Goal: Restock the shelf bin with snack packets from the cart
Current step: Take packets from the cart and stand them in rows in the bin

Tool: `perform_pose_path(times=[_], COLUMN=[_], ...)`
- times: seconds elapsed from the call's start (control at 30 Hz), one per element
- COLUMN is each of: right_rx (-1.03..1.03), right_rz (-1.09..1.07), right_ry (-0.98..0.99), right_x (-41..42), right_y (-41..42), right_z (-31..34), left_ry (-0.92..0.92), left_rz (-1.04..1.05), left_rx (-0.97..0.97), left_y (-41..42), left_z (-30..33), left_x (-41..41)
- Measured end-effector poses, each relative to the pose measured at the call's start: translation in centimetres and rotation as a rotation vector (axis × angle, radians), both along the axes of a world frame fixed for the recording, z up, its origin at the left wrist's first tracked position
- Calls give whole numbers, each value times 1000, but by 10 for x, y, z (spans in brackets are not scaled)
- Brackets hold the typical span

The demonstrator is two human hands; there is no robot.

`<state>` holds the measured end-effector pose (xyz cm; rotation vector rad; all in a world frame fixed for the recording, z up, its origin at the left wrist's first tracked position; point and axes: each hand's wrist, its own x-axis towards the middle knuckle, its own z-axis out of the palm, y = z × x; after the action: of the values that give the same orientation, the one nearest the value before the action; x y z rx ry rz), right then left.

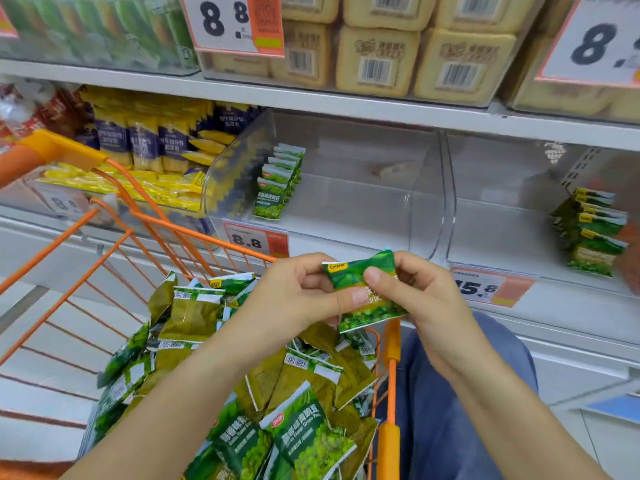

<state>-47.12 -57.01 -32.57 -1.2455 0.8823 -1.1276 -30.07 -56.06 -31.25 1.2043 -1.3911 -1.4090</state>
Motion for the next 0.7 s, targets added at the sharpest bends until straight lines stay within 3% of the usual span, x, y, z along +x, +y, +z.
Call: perform_pose_path(times=[0.17,0.27,0.4,0.53,0.57,0.63,0.7], right_rx=[59,-21,-172,-394,-421,-301,-62], right_rz=[-84,-163,-256,-562,-663,-766,-705], right_ry=[-132,-42,424,880,992,1206,1372], right_x=[-19,-47,-103,-172,-195,-244,-284], right_y=[-4,-6,-14,-32,-40,-60,-78], right_z=[0,10,29,40,40,36,23], left_ry=[21,-61,-310,-818,-915,-1040,-1116], left_rz=[7,-24,-49,-71,-98,-163,-177], left_rx=[-56,-199,-441,-903,-884,-771,-800], left_y=[-7,-20,-43,-81,-88,-99,-103], left_z=[8,12,9,-7,-9,-21,-36], left_x=[-25,-50,-93,-129,-135,-141,-142])
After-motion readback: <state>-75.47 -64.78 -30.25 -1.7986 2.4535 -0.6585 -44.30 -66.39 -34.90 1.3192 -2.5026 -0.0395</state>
